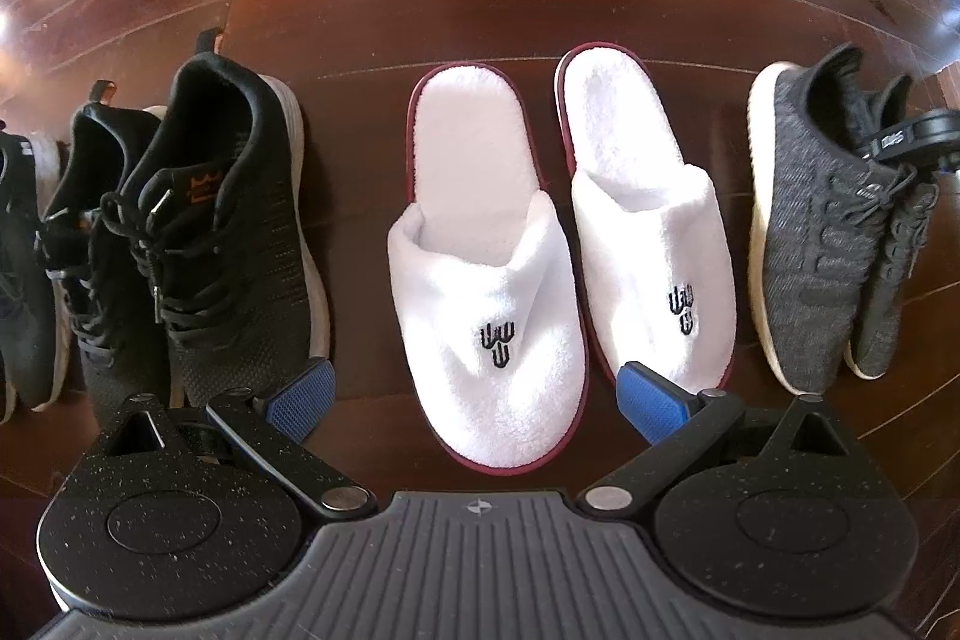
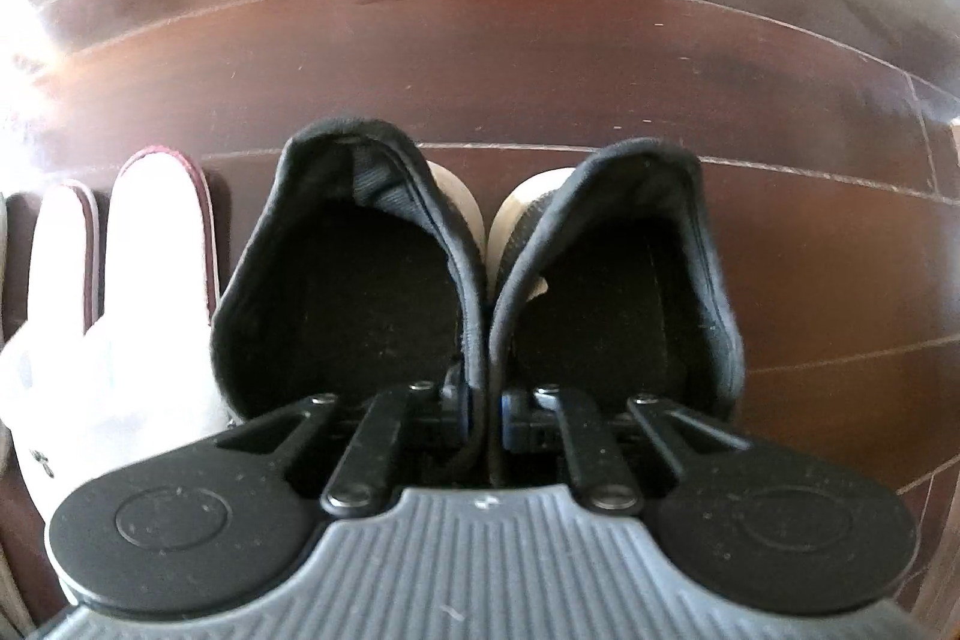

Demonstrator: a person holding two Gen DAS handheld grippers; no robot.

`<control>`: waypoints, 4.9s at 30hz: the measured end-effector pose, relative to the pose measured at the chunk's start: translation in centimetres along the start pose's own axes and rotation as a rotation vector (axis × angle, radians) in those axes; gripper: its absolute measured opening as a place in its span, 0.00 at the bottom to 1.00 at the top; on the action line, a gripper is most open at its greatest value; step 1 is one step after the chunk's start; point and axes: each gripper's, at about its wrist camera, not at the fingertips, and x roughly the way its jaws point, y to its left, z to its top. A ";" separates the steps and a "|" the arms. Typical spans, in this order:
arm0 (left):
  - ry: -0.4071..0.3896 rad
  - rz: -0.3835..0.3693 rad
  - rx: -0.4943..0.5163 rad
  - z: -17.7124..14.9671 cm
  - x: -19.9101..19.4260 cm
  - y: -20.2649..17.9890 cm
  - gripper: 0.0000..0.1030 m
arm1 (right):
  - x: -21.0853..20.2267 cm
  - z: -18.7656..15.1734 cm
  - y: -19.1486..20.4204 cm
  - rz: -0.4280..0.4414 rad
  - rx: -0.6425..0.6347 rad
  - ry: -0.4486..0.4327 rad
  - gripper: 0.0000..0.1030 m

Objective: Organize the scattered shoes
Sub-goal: 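Lift the black sneaker pair with the right tool and lower it by the baseboard, then open the right tool and release the black sneakers, then move the right tool down to the white slipper pair's heels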

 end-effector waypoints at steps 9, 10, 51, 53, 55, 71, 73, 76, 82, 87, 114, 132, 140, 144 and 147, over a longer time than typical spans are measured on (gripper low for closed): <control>-0.059 0.037 0.032 0.6 -0.8 -1.4 0.98 | -4.8 0.7 -6.4 0.026 0.287 -0.143 0.10; -0.080 0.050 0.024 1.0 -1.3 -2.0 0.98 | -5.2 1.0 -7.2 0.028 0.320 -0.161 0.10; -0.073 0.089 0.070 12.9 -2.1 -22.4 0.99 | -4.2 5.9 -27.6 0.064 1.153 -0.333 0.10; -0.065 0.082 0.075 13.0 -1.9 -22.5 0.99 | -4.0 5.6 -27.9 0.058 1.187 -0.335 0.10; -0.056 0.074 0.077 12.7 -1.6 -22.6 0.99 | -4.2 5.4 -27.8 0.054 1.202 -0.335 0.11; -0.017 0.008 0.041 13.8 -0.7 -22.0 0.99 | -4.0 5.3 -30.1 -0.057 1.169 -0.319 0.11; -0.009 0.006 0.040 13.8 -0.5 -22.0 0.99 | -3.9 5.4 -30.2 -0.061 1.154 -0.318 0.11; -0.003 0.004 0.040 13.9 -0.2 -22.0 0.99 | -3.9 5.6 -30.7 -0.059 1.149 -0.323 0.11; -0.012 0.010 0.040 14.0 0.0 -21.9 0.99 | -3.6 5.5 -30.6 -0.072 1.091 -0.326 0.11; 0.005 0.026 0.012 13.1 -0.3 -21.4 0.99 | -3.5 5.1 -30.5 -0.083 1.092 -0.335 0.11; -0.155 0.097 -0.363 3.6 -10.7 -15.2 0.99 | -16.2 0.3 -25.0 0.122 0.768 -0.438 0.42; -0.128 0.169 -0.541 -0.4 -10.5 1.4 0.99 | -15.0 -3.7 9.3 0.236 -0.095 -0.165 0.61; -0.075 0.152 -0.588 -0.5 -7.6 7.9 0.99 | -5.5 -3.7 23.3 0.201 -0.212 -0.030 0.63; -0.042 0.126 -0.572 -0.4 -6.2 9.1 0.99 | -2.8 -2.7 26.4 0.131 -0.210 0.012 0.72; -0.059 0.138 -0.576 -0.8 -6.6 9.3 0.99 | 0.0 -2.5 27.8 0.050 -0.275 0.051 0.76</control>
